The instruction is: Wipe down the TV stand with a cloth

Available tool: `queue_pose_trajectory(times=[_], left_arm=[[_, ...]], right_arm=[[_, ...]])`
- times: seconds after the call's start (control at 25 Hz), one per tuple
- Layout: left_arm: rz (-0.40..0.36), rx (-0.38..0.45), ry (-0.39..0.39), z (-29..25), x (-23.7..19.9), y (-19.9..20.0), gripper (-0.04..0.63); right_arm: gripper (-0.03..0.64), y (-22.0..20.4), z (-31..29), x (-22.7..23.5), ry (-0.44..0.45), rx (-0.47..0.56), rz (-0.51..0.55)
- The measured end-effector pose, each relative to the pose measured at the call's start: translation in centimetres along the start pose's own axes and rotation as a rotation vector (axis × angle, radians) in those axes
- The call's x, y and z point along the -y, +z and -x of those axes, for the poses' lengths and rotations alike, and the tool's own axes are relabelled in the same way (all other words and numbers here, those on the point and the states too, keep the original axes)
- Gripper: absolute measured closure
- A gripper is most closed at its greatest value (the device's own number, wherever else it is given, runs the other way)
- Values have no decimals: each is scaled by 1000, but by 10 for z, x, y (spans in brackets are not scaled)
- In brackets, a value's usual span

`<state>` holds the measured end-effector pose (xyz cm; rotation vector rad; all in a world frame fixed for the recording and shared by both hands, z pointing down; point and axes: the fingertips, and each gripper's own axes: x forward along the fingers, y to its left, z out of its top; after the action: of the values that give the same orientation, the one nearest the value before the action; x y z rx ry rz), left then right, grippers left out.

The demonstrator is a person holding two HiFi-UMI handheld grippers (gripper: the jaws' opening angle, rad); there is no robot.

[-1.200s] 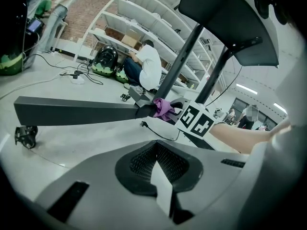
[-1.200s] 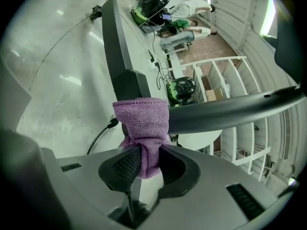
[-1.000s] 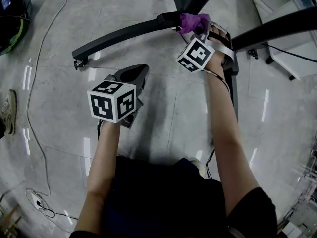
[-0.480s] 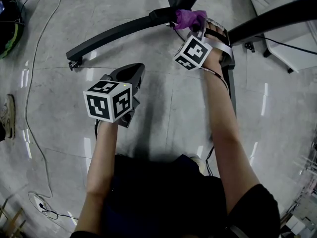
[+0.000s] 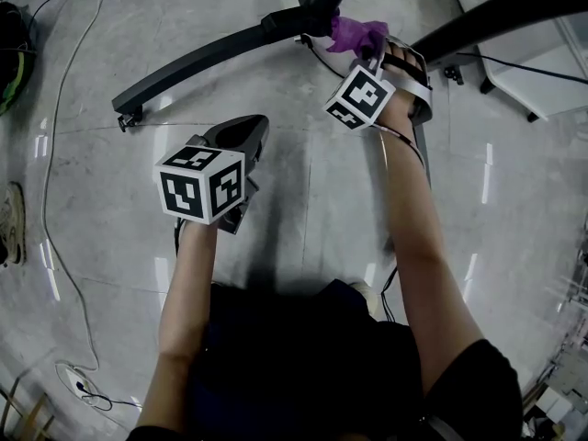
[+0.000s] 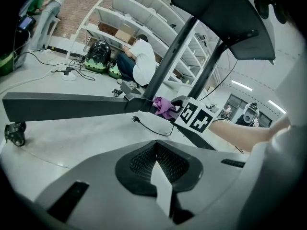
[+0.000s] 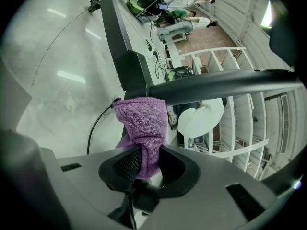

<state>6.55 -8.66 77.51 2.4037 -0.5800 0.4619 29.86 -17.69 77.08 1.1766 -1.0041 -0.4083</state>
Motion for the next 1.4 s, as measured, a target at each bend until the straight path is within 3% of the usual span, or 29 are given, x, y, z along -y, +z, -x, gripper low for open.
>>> queue_pose_trajectory(times=[0.32, 0.76, 1.4], left_arm=[[-14, 1, -8, 2, 8, 1, 588], [-47, 3, -20, 12, 19, 3, 588], [-114, -33, -101, 1, 61, -6, 588]], right_arm=[[512, -25, 4, -2, 40, -56, -28], [511, -30, 21, -14, 91, -64, 30], [511, -69, 56, -17, 114, -51, -51]])
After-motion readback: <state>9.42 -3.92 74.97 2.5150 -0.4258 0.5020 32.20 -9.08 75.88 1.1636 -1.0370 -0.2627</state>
